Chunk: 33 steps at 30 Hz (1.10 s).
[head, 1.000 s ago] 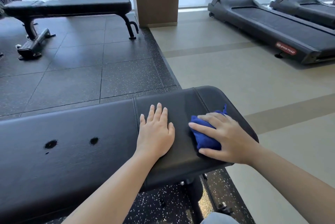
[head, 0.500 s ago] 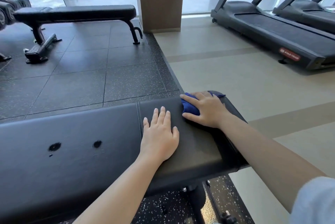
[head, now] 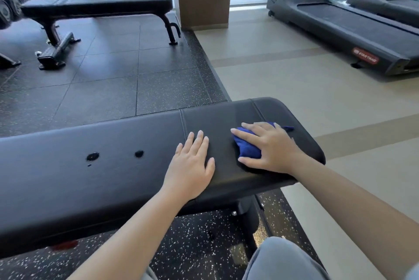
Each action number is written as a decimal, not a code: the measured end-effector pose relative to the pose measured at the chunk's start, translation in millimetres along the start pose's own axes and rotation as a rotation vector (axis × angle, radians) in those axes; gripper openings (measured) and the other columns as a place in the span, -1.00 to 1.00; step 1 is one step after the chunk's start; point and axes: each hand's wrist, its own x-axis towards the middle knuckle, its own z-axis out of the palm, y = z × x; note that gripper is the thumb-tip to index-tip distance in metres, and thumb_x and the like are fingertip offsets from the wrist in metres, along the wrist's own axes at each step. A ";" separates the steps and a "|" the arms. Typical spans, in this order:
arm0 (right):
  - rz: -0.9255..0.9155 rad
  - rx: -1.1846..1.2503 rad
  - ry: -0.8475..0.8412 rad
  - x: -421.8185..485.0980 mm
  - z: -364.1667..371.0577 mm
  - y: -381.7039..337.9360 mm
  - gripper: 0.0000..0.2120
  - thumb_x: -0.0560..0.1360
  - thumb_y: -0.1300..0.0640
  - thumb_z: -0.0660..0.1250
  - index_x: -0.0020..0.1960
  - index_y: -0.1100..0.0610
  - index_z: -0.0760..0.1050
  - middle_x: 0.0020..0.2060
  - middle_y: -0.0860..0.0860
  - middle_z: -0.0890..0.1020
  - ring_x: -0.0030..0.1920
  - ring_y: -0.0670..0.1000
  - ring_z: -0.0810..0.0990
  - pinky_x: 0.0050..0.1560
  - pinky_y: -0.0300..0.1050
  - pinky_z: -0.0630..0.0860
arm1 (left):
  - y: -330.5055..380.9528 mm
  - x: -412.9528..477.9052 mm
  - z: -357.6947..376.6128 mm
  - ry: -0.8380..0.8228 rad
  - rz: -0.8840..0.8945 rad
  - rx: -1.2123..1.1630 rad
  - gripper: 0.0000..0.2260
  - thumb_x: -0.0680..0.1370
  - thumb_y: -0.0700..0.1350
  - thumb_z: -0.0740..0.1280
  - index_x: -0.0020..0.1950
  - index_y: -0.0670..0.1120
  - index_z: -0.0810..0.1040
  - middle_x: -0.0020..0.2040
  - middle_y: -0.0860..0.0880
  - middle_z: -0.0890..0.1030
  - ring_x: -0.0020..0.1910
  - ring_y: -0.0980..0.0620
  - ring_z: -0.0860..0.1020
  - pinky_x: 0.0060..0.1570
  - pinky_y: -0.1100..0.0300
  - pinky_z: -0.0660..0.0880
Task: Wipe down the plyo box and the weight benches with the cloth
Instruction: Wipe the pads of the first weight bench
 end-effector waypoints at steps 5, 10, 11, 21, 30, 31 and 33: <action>0.196 -0.063 -0.122 87.5 11.5 5.9 -0.32 0.38 -0.43 0.05 0.45 -0.22 0.18 0.34 -0.04 0.40 0.33 0.08 0.32 0.29 0.17 0.26 | -3.1 0.6 1.4 0.059 -0.096 -0.041 -0.46 0.61 0.08 0.02 0.53 -0.06 -0.04 0.53 0.01 -0.14 0.48 0.09 -0.21 0.42 0.13 -0.20; 0.211 -0.066 -0.127 108.6 13.5 13.9 -0.37 0.43 -0.39 0.10 0.45 -0.19 0.19 0.26 0.01 0.43 0.30 0.09 0.33 0.24 0.06 0.27 | -2.8 6.2 1.7 0.059 -0.131 -0.028 -0.46 0.61 0.09 0.00 0.53 -0.06 -0.06 0.53 0.02 -0.15 0.48 0.09 -0.21 0.42 0.11 -0.19; 0.182 -0.051 -0.119 96.8 11.6 11.7 -0.33 0.39 -0.43 0.06 0.44 -0.18 0.22 0.24 0.01 0.44 0.29 0.09 0.34 0.24 0.08 0.28 | -2.5 5.3 2.1 0.052 -0.134 -0.019 -0.46 0.61 0.09 -0.01 0.53 -0.06 -0.07 0.53 0.03 -0.15 0.48 0.08 -0.21 0.42 0.10 -0.19; -0.059 0.021 0.169 -41.9 6.7 -24.3 -0.38 0.36 -0.34 0.20 0.35 -0.11 0.38 0.21 0.02 0.55 0.16 0.12 0.52 0.12 0.21 0.43 | 2.4 -0.4 1.8 0.017 -0.145 -0.005 -0.45 0.62 0.10 -0.03 0.53 -0.07 -0.11 0.53 -0.01 -0.18 0.49 0.05 -0.22 0.42 0.08 -0.21; 0.098 -0.010 -0.070 97.8 17.6 -3.8 -0.24 0.28 -0.46 -0.04 0.41 -0.20 0.29 0.30 -0.04 0.47 0.27 0.10 0.41 0.23 0.14 0.33 | -0.3 4.0 3.8 0.110 -0.139 -0.072 -0.48 0.61 0.05 0.00 0.53 -0.07 -0.03 0.53 0.03 -0.12 0.49 0.09 -0.20 0.41 0.14 -0.22; 0.109 -0.027 -0.096 113.5 20.2 -1.0 -0.27 0.32 -0.47 0.00 0.42 -0.21 0.25 0.31 -0.06 0.45 0.29 0.08 0.38 0.25 0.11 0.31 | -0.8 4.3 3.9 0.111 -0.140 -0.076 -0.48 0.61 0.04 0.00 0.53 -0.07 -0.04 0.53 0.03 -0.13 0.48 0.09 -0.20 0.41 0.16 -0.23; 0.125 -0.042 -0.117 133.8 24.6 4.0 -0.36 0.41 -0.40 0.13 0.43 -0.22 0.21 0.30 -0.05 0.45 0.30 0.07 0.35 0.26 0.07 0.31 | -1.5 5.7 3.9 0.119 -0.152 -0.094 -0.48 0.62 0.02 0.00 0.53 -0.08 -0.05 0.53 0.02 -0.13 0.48 0.11 -0.20 0.40 0.18 -0.24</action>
